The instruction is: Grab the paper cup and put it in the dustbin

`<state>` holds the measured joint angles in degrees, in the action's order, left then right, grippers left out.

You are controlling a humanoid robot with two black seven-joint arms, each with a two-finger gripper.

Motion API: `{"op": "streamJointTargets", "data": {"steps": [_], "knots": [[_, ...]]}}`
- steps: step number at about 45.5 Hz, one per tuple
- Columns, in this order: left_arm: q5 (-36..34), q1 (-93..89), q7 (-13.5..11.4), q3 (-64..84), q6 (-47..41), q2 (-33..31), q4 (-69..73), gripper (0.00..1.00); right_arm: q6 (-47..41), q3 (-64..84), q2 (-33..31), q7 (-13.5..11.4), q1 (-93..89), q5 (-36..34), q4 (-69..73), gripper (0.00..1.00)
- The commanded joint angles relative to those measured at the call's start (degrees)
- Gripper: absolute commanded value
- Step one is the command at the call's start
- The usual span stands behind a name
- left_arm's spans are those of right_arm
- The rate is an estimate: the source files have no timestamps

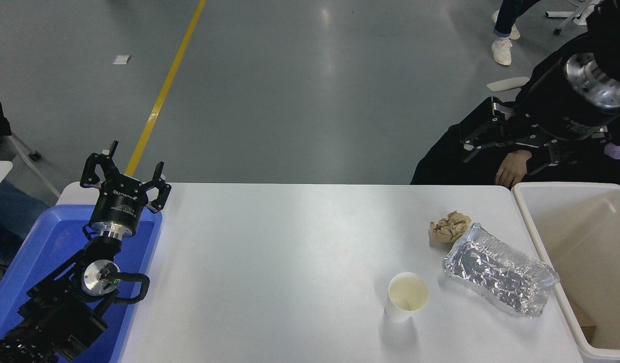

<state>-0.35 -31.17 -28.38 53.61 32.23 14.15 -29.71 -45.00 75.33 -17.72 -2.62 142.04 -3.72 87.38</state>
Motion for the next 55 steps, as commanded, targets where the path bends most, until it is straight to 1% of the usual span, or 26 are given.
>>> {"op": "streamJointTargets", "data": {"steps": [1,8,12,15,26,31,36,44,49,55], "knots": [[0.0,-0.03,-0.01,0.0,0.02,0.0,0.0,0.98,0.0,-2.38,-0.3,-0.1,-1.06,1.09,1.39,1.0],[0.0,-0.03,-0.01,0.0,0.02,0.0,0.0,0.98,0.0,-2.56,-0.12,-0.1,-2.02,1.17,1.13,1.0],[0.0,-0.03,-0.01,0.0,0.02,0.0,0.0,0.98,0.0,-4.4,0.58,-0.1,-8.86,1.44,-0.1,1.0],[0.0,-0.03,-0.01,0.0,0.02,0.0,0.0,0.98,0.0,-5.72,1.8,-0.1,-13.97,1.88,-0.37,0.98],[0.0,-0.03,0.08,0.0,0.02,0.0,0.0,0.98,0.44,-6.95,5.32,-0.28,-23.55,3.11,-1.42,0.98],[0.0,-0.03,0.08,0.0,0.02,0.0,0.0,0.98,5.35,-7.92,8.13,-0.28,-31.1,2.76,-5.8,0.98],[0.0,-0.03,0.08,0.0,0.02,0.0,0.0,0.98,12.47,-8.62,10.95,-0.28,-38.32,2.05,-10.73,0.97],[0.0,-0.03,0.08,0.0,0.02,0.0,0.0,0.98,22.4,-8.71,11.48,-0.37,-43.68,2.14,-12.76,0.97],[0.0,-0.03,0.08,0.0,0.02,0.0,0.0,0.98,26.62,-8.97,12.0,-0.54,-46.14,2.93,-12.85,0.97],[0.0,-0.03,0.08,0.0,0.02,0.0,0.0,0.98,27.51,-9.23,13.23,-0.54,-47.73,3.11,-12.85,0.98]]}}
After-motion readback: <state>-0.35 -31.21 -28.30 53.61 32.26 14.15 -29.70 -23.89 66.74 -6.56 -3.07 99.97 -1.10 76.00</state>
